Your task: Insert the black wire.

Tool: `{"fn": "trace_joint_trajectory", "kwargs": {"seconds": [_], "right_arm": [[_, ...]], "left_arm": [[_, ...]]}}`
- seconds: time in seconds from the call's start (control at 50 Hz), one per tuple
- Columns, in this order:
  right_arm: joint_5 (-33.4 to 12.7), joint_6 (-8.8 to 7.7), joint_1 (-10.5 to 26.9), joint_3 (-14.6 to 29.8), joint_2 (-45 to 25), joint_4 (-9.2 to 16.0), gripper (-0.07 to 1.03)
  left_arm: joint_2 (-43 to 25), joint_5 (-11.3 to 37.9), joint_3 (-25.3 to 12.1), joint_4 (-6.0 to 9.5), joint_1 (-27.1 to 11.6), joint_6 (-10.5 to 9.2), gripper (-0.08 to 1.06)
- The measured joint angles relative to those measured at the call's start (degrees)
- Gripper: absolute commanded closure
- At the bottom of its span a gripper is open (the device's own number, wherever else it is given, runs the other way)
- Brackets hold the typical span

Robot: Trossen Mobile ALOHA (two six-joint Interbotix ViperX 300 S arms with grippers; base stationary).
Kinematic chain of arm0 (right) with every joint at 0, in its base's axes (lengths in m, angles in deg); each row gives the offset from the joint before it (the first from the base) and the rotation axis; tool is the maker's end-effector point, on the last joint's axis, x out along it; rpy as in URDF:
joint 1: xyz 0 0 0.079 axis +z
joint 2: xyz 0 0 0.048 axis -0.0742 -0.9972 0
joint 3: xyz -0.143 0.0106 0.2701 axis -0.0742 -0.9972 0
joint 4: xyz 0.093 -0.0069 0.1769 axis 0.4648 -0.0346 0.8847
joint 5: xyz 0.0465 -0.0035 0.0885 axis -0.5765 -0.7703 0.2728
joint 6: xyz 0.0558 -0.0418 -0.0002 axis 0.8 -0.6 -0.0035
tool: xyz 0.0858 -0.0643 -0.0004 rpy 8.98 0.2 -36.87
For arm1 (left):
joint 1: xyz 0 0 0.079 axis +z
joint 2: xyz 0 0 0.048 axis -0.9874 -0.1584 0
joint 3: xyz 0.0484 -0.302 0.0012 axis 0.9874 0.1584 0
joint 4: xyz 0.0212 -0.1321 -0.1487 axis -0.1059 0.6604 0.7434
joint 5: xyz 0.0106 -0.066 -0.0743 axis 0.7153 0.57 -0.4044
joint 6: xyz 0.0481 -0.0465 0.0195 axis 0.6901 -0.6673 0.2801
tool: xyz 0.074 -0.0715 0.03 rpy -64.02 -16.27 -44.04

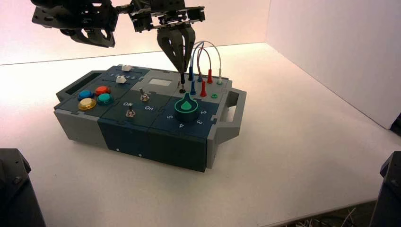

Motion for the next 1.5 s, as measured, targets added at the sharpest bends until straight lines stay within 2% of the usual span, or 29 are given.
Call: {"fn": "trace_joint_trajectory", "kwargs": {"seconds": [1.16, 1.5], "right_arm": [[-0.7, 0.00, 0.1, 0.4, -0.1, 0.0, 0.98], [-0.4, 0.09, 0.2, 0.4, -0.4, 0.9, 0.98]], "left_arm": [[-0.2, 0.0, -0.1, 0.00, 0.0, 0.00, 0.80], [-0.6, 0.0, -0.3, 0.00, 0.0, 0.00, 0.80]]}}
